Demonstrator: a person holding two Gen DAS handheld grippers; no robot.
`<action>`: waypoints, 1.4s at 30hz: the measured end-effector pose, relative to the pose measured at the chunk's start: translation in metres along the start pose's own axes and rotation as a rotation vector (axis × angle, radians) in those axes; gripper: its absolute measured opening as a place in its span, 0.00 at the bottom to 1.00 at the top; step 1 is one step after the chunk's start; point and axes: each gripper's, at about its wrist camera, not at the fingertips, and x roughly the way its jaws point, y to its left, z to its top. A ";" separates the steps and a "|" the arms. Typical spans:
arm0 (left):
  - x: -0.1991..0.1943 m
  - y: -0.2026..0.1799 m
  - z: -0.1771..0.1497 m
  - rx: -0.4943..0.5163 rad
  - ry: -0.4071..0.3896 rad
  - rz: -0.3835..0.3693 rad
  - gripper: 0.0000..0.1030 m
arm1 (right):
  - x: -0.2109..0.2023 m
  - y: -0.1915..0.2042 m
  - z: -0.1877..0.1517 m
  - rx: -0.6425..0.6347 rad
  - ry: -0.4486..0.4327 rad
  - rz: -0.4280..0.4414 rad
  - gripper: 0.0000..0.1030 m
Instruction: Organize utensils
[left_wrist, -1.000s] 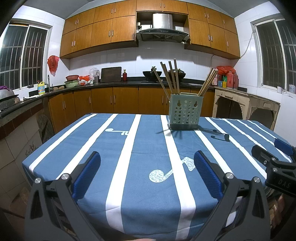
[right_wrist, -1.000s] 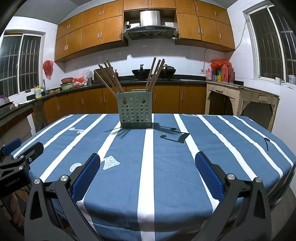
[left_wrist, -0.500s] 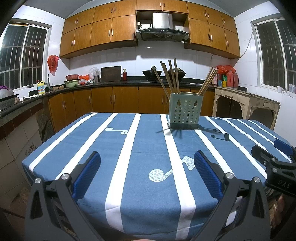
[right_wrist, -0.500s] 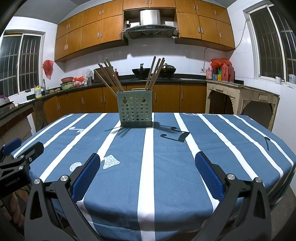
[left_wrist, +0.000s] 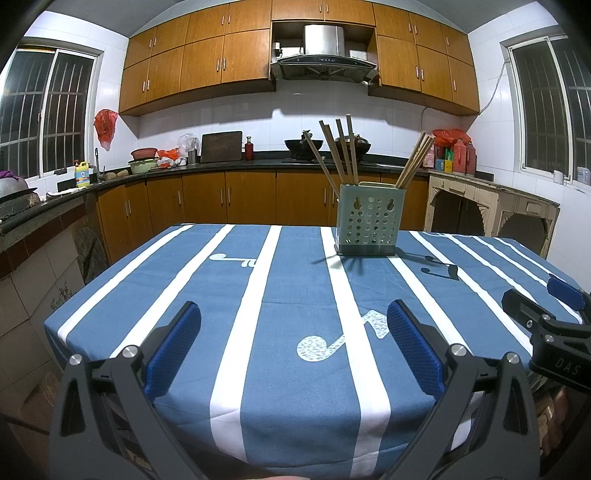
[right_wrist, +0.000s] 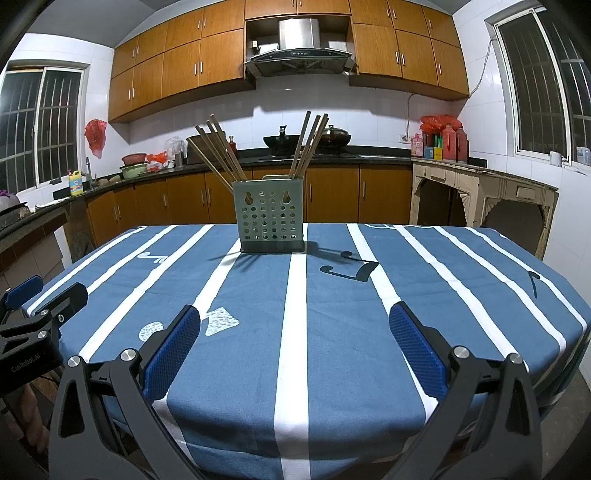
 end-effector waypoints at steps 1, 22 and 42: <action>0.000 0.000 0.000 0.000 0.001 0.000 0.96 | 0.000 0.000 0.000 0.000 0.000 0.000 0.98; 0.000 0.001 0.001 0.000 0.002 0.000 0.96 | -0.001 0.000 0.001 0.000 0.001 0.000 0.98; -0.002 0.002 -0.007 -0.005 0.010 0.003 0.96 | -0.001 0.000 0.002 0.001 0.002 0.000 0.98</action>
